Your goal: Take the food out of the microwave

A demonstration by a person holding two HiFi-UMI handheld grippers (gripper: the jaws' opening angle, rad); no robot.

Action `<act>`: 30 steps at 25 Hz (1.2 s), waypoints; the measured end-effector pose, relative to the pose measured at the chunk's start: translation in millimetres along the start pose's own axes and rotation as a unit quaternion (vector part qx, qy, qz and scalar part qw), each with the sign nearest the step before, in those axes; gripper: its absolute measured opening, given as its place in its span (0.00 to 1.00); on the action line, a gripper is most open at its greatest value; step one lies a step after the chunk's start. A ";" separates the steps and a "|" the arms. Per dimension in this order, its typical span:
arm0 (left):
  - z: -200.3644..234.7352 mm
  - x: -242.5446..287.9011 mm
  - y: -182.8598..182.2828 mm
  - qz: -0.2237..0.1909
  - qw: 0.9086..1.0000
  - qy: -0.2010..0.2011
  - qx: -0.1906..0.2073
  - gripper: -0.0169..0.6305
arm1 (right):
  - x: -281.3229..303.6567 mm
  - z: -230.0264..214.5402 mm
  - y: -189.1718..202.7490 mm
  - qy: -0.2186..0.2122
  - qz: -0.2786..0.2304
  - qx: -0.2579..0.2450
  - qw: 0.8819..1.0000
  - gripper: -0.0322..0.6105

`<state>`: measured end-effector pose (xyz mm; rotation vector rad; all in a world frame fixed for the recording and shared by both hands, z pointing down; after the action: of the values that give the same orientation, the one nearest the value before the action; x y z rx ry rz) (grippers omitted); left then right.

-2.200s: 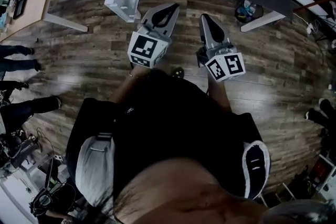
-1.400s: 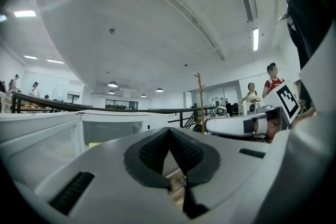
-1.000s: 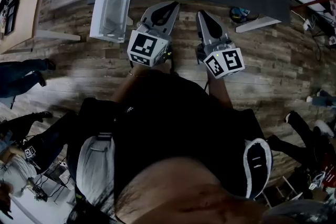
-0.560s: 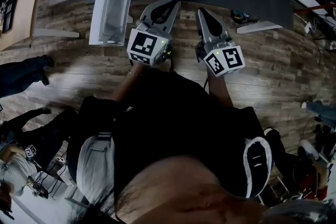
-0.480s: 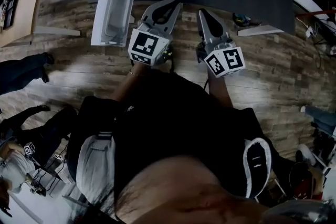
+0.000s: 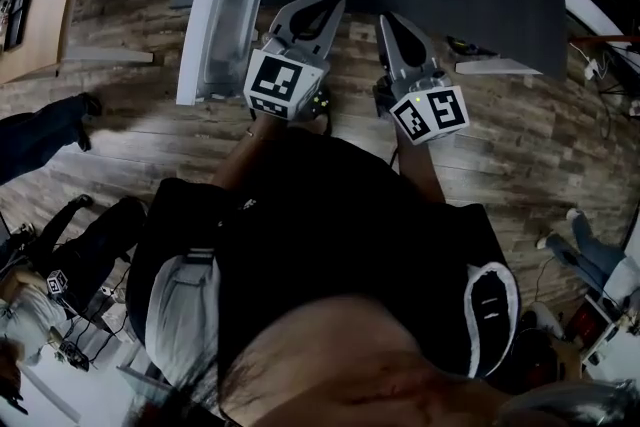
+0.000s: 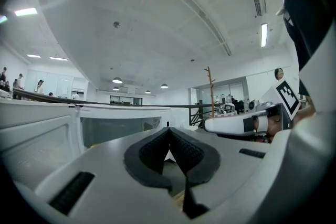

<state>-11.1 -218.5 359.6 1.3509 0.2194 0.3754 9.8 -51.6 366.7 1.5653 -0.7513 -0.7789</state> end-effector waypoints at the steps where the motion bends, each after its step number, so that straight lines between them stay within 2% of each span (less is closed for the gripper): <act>1: 3.1 1.8 -0.7 -0.001 1.000 0.000 -0.002 0.04 | 3.3 -1.2 -0.5 0.000 0.000 -0.001 1.000 0.05; 14: 37.6 27.2 0.0 -0.002 1.000 0.008 -0.023 0.04 | 35.1 -14.4 1.3 0.009 0.021 -0.013 1.000 0.05; 30: 66.7 37.8 -5.3 -0.010 1.000 0.004 -0.026 0.04 | 71.7 -20.1 0.2 -0.002 0.026 -0.017 1.000 0.05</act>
<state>48.9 -265.2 370.8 1.2950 0.2293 0.3677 67.2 -98.9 363.8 1.5076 -0.7746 -0.7530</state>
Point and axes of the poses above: the fingertips, and each gripper's own axes: x forward along the fingers, z to its left, y out of its underside, the point moved 8 cm from there along -x, backward along the fingers, and after that the axes turned 11 degrees about -x, right-handed, at the moved point
